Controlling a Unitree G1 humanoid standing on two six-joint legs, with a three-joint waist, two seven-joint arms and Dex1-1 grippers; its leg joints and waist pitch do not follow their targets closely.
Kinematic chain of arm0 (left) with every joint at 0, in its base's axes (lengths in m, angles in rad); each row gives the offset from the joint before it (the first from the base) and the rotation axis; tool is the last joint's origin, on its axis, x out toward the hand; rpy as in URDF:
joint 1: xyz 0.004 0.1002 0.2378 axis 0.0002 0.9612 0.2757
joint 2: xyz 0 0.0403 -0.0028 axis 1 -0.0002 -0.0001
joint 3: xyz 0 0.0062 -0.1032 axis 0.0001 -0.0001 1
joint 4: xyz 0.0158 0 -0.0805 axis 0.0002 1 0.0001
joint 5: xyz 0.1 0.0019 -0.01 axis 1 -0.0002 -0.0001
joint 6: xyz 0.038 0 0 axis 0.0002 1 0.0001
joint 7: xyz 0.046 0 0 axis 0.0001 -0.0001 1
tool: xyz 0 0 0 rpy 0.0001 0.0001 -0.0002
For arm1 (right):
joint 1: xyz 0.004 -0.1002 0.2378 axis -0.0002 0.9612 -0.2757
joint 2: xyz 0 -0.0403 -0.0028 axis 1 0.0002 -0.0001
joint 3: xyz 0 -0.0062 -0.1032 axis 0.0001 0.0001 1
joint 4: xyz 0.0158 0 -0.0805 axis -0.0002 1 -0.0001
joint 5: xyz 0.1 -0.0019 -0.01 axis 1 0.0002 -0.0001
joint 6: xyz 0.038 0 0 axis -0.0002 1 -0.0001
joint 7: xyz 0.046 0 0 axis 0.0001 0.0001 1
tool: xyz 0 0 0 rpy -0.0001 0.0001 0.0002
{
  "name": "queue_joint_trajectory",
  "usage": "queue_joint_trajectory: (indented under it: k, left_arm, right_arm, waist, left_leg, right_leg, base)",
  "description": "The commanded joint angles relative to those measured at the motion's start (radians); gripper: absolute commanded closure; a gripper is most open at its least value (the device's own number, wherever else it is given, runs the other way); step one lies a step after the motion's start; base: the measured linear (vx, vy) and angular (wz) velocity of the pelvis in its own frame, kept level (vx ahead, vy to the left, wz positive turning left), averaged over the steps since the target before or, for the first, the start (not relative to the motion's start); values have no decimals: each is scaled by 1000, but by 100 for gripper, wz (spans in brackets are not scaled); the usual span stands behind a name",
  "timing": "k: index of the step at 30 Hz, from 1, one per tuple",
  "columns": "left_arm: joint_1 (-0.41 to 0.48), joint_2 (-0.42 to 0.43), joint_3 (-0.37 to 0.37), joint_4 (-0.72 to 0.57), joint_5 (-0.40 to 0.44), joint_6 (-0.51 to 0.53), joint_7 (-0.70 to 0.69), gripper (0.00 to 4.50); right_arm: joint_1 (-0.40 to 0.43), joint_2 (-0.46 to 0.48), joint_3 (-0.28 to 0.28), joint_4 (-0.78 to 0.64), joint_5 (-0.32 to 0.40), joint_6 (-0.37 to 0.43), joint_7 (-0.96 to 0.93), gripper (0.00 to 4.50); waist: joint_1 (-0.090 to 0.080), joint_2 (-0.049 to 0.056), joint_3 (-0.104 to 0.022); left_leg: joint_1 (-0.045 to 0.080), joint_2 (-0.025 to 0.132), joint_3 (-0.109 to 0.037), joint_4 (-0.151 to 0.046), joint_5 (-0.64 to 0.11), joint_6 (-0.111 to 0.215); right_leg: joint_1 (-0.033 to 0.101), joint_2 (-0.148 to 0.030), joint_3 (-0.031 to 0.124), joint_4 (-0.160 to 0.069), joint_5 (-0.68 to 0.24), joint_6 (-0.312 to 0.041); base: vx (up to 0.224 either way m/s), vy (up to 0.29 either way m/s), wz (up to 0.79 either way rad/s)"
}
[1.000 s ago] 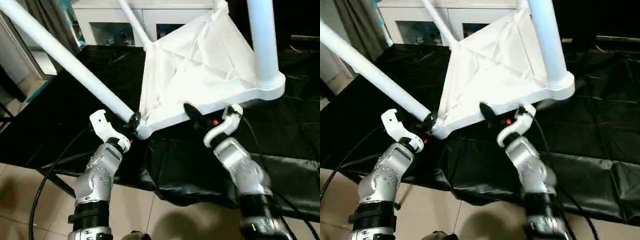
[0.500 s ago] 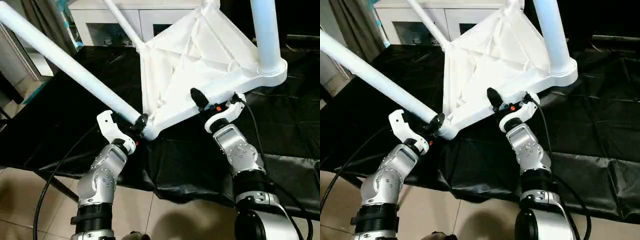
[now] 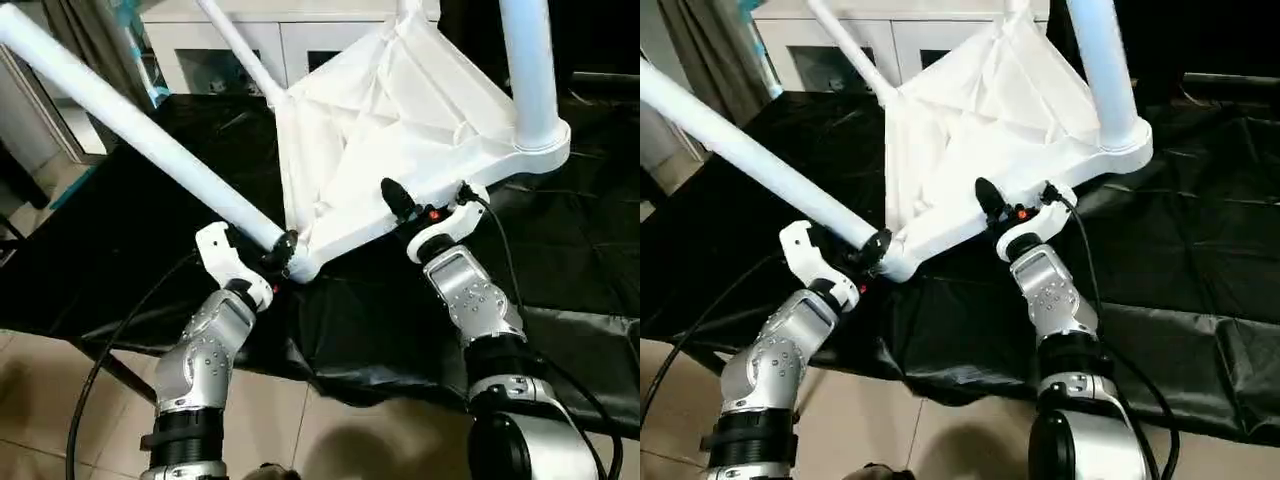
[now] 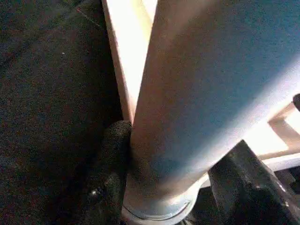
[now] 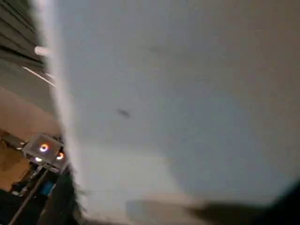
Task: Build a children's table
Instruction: Flip table
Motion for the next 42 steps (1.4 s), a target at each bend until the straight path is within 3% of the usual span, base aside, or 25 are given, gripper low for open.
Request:
queue_joint_trajectory:
  k: [1, 3, 7, 9, 13, 16, 18, 19, 20, 22, 24, 25, 26, 28, 29, 32, 33, 35, 40, 42]
  left_arm:
    - [8, -31, 0, -13, -74, 27, -51, 163]
    - [9, -39, 13, -15, -83, 16, -43, 144]
    - [16, -32, 26, -25, -98, 17, -47, 124]
    - [23, -26, 28, -36, -104, 23, -48, 108]
    - [71, 13, 46, -102, -139, 68, -47, 75]
    - [111, 49, 69, -122, -149, 91, -35, 49]
    - [124, 62, 68, -129, -148, 106, -32, 32]
    - [136, 77, 56, -135, -135, 114, -35, 32]
    - [158, 112, 11, -160, -113, 140, -57, 10]
    - [167, 128, -11, -174, -105, 152, -67, 3]
    - [179, 156, -67, -206, -73, 156, -90, 1]
    - [179, 156, -67, -206, -73, 156, -90, 0]
    - [181, 203, -158, -240, -8, 138, -128, 0]
    - [180, 228, -204, -257, 24, 129, -144, 0]
    - [178, 251, -247, -271, 58, 111, -161, 0]
    - [148, 291, -332, -316, 138, 48, -188, 0]
    - [146, 293, -336, -319, 141, 45, -188, 0]
    - [108, 309, -370, -364, 170, 11, -199, 0]
    - [56, 357, -435, -470, 168, 20, -276, 0]
    - [20, 388, -480, -557, 144, 55, -338, 0]
  right_arm:
    - [-12, -16, -4, 10, -24, -16, -26, 211]
    - [-10, -22, -7, 2, -30, -22, -27, 228]
    - [-8, -52, -2, -14, -75, -60, -48, 238]
    - [-13, -68, -4, -9, -96, -82, -66, 239]
    - [-30, -126, -49, -17, -111, -124, -111, 239]
    - [-32, -186, -38, -25, -153, -139, -113, 239]
    - [-34, -204, -41, -26, -158, -139, -112, 239]
    - [-35, -220, -36, -30, -167, -136, -108, 239]
    - [-31, -253, -13, -45, -192, -130, -96, 239]
    - [-28, -265, -3, -52, -203, -128, -91, 239]
    - [-14, -294, 10, -93, -217, -97, -80, 239]
    - [-14, -294, 10, -93, -217, -97, -80, 239]
    - [11, -321, 22, -149, -228, -59, -84, 239]
    - [26, -330, 28, -177, -229, -41, -92, 239]
    - [41, -337, 33, -201, -232, -27, -100, 240]
    - [92, -355, 48, -280, -254, 6, -136, 241]
    - [94, -356, 48, -283, -256, 7, -138, 241]
    - [131, -360, 48, -348, -276, 37, -183, 241]
    - [177, -374, 67, -434, -334, 70, -238, 241]
    - [199, -385, 85, -482, -373, 84, -275, 241]
  waist:
    - [5, -26, -78]
    - [6, -26, -80]
    - [7, -36, -83]
    - [8, -36, -84]
    - [19, -37, -81]
    - [24, -43, -71]
    - [21, -43, -70]
    - [21, -44, -69]
    - [25, -40, -65]
    - [25, -39, -59]
    - [23, -45, -55]
    - [23, -43, -57]
    - [19, -41, -57]
    - [17, -42, -60]
    - [11, -45, -58]
    - [1, -53, -58]
    - [2, -55, -60]
    - [-2, -57, -58]
    - [-3, -60, -59]
    - [1, -58, -60]
  left_leg:
    - [32, 71, -37, -59, -42, 107]
    - [33, 71, -37, -58, -46, 97]
    - [30, 69, -35, -55, -23, 118]
    - [30, 70, -35, -54, -18, 122]
    - [35, 71, -31, -54, -39, 109]
    - [52, 73, -25, -62, -140, 61]
    - [51, 73, -25, -67, -170, 37]
    - [52, 73, -24, -69, -178, 33]
    - [70, 76, -20, -74, -245, 0]
    - [80, 75, -20, -77, -316, -39]
    - [79, 76, -25, -87, -359, -61]
    - [76, 76, -28, -90, -360, -65]
    - [69, 78, -33, -101, -368, -77]
    - [67, 78, -36, -107, -355, -78]
    - [60, 76, -35, -110, -346, -77]
    - [55, 72, -35, -108, -328, -64]
    - [58, 72, -33, -106, -324, -59]
    - [51, 71, -33, -104, -305, -49]
    - [48, 69, -27, -99, -225, -15]
    - [58, 70, -24, -97, -216, -14]
  right_leg:
    - [45, -96, 45, -68, -73, -225]
    - [44, -93, 45, -68, -77, -226]
    - [47, -95, 46, -63, -42, -228]
    - [45, -93, 44, -63, -51, -224]
    - [40, -91, 46, -67, -107, -213]
    - [27, -88, 49, -88, -236, -179]
    - [30, -88, 47, -90, -277, -157]
    - [27, -87, 47, -92, -291, -147]
    - [11, -84, 50, -101, -356, -122]
    - [0, -86, 53, -112, -411, -99]
    - [1, -88, 54, -115, -444, -69]
    - [5, -88, 53, -111, -438, -63]
    - [11, -90, 51, -108, -417, -47]
    - [15, -88, 50, -106, -379, -37]
    - [17, -88, 50, -105, -354, -37]
    - [21, -96, 52, -105, -341, -51]
    - [19, -99, 55, -108, -340, -57]
    - [24, -101, 55, -107, -325, -73]
    - [28, -99, 54, -97, -258, -105]
    - [21, -96, 55, -97, -250, -108]
  base:
    - [0, 0, 0]
    - [0, 0, 0]
    - [0, 0, 0]
    - [0, 0, 0]
    - [0, 0, 0]
    - [0, 0, 0]
    - [0, 0, 0]
    - [0, 0, 0]
    - [0, 0, 0]
    - [-59, 24, 19]
    - [-62, 29, 18]
    - [0, 0, 0]
    - [0, 0, 0]
    - [0, 0, 0]
    - [0, 0, 0]
    - [0, 0, 0]
    - [0, 0, 0]
    - [0, 0, 0]
    - [0, 0, 0]
    - [0, 0, 0]
